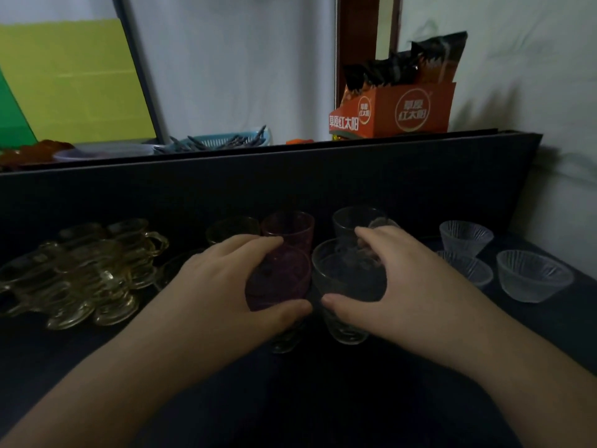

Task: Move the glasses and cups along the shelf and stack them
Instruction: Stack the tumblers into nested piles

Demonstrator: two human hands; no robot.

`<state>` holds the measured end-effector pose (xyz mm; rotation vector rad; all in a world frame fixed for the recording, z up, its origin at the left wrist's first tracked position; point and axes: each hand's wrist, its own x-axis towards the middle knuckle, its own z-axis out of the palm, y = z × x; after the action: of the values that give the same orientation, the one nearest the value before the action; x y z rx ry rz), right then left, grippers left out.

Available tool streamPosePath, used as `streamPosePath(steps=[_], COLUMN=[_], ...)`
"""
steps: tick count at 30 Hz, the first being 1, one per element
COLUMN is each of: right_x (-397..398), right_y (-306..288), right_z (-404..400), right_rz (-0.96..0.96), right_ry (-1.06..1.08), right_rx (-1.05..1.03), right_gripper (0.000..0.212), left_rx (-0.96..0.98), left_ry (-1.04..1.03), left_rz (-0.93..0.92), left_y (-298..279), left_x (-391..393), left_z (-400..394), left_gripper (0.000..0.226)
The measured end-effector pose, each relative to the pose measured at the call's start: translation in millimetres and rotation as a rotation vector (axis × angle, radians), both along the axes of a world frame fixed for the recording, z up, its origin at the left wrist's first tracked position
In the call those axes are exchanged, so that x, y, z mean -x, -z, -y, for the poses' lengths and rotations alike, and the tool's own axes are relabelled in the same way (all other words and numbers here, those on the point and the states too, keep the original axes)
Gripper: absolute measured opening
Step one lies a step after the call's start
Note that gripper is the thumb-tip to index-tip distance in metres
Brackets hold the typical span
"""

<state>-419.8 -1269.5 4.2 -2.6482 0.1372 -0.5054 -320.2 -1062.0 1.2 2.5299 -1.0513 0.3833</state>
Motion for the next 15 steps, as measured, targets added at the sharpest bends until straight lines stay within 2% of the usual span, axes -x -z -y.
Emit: streamPosePath(steps=[2, 4, 6, 7, 11, 13, 15], right_x=[3, 4, 2, 0, -16, -27, -41], right_y=[0, 0, -1, -3, -16, -25, -34], right_z=[6, 15, 25, 30, 41, 41, 37], right_rz=[-0.015, 0.005, 0.06, 0.099, 0.165, 0.147, 0.123], right_ry=[-0.02, -0.034, -0.042, -0.044, -0.016, -0.005, -0.013], right_rx=[-0.022, -0.111, -0.238, -0.289, -0.389, -0.322, -0.205], right_gripper=[0.089, 0.106, 0.101, 0.094, 0.056, 0.05, 0.052], left_rx=[0.064, 0.18, 0.247, 0.231, -0.048, -0.193, -0.261], left_ry=[-0.001, -0.013, -0.074, -0.123, -0.183, -0.157, -0.16], left_rz=[-0.047, -0.098, -0.115, -0.122, -0.227, -0.232, -0.181], left_y=[-6, -13, -19, -21, -21, -15, -6], left_x=[-3, -8, -17, -20, -32, -36, -41], left_z=[-11, -26, -39, -44, -56, -57, -57], left_gripper=[0.097, 0.078, 0.059, 0.056, 0.087, 0.103, 0.107])
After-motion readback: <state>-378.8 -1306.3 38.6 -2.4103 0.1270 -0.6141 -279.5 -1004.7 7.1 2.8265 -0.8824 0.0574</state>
